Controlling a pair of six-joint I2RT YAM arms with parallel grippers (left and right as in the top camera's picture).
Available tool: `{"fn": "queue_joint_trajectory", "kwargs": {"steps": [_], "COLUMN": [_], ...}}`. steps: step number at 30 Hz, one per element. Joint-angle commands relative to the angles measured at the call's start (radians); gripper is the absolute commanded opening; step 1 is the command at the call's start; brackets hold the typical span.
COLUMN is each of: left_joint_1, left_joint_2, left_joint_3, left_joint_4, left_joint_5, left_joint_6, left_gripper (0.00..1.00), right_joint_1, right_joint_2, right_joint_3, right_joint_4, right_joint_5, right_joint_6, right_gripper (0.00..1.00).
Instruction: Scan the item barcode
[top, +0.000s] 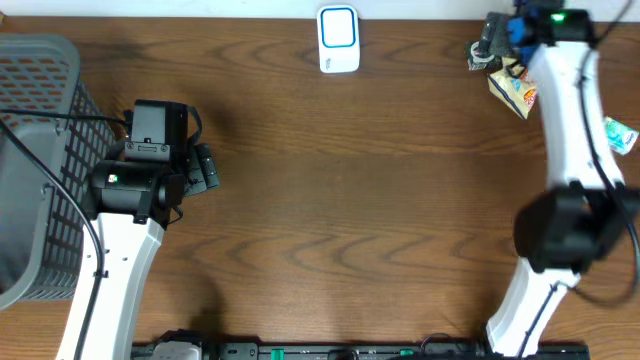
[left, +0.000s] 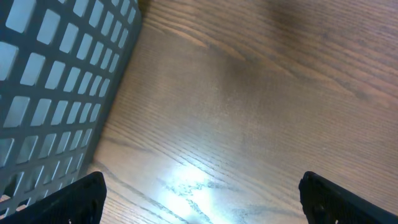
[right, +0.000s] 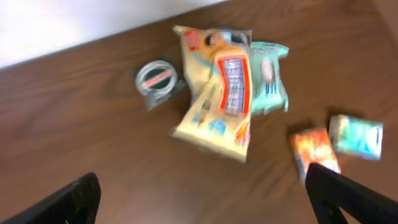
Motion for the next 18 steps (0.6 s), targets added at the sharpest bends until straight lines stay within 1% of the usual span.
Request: {"fn": "queue_joint_trajectory", "kwargs": {"steps": [1,3,7,12,15,18], "left_joint_1": [-0.002,-0.002,-0.002,-0.002,-0.002,-0.002], "left_joint_2": [0.003,0.003,0.003,0.003,0.003,0.003], "left_joint_3": [0.014,0.014,0.014,0.014,0.014,0.014], "left_joint_4": [-0.003,-0.003,-0.003,-0.003,-0.003,-0.003], "left_joint_5": [-0.003,-0.003,-0.003,-0.003,-0.003,-0.003], "left_joint_6": [-0.005,-0.005,-0.005,-0.005,-0.005,-0.005], "left_gripper": [0.98,0.97,0.98,0.98,0.98,0.98], "right_joint_1": [0.006,0.011,0.044,0.135,0.204,0.255], "right_joint_2": [-0.148,-0.204,-0.305,-0.38,-0.435,-0.522], "right_joint_3": [0.016,0.015,0.012,-0.033,-0.121,-0.27], "right_joint_4": [-0.12,-0.186,-0.296,-0.396,-0.414,-0.37], "right_joint_5": [-0.126,-0.133,-0.151,-0.021,0.003,0.003], "right_joint_6": [0.185,0.231,0.234,0.232,0.232,0.232], "right_gripper": [0.99,0.99,0.99,0.99,0.99,0.99]}}
